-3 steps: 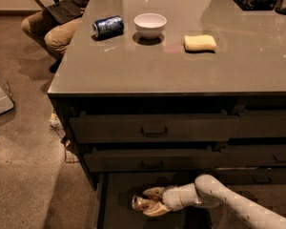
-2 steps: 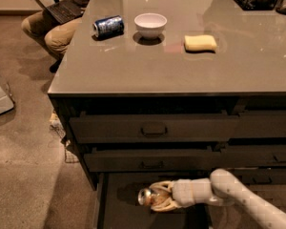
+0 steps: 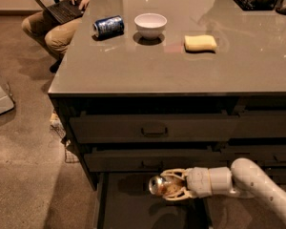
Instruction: Pick orange can from bottom drawer and place on counter
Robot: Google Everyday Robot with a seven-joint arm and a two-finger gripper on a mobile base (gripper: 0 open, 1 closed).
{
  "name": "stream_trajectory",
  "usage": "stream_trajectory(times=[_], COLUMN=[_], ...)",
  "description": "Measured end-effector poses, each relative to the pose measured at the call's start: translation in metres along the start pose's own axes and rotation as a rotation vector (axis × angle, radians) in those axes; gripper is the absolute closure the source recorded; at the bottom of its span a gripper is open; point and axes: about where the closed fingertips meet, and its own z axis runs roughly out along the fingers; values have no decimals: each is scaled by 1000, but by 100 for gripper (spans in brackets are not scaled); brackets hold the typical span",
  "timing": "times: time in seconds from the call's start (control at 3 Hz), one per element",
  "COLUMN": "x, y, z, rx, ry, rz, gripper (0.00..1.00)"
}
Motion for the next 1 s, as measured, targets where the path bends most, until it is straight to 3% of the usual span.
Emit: stream_trajectory(times=[0.33, 0.67, 1.0], x=[-33, -33, -58], y=[-34, -34, -46], z=[-32, -32, -81], rx=[28, 29, 110], ry=[45, 45, 19], rz=[-72, -72, -152], gripper=[100, 100, 100])
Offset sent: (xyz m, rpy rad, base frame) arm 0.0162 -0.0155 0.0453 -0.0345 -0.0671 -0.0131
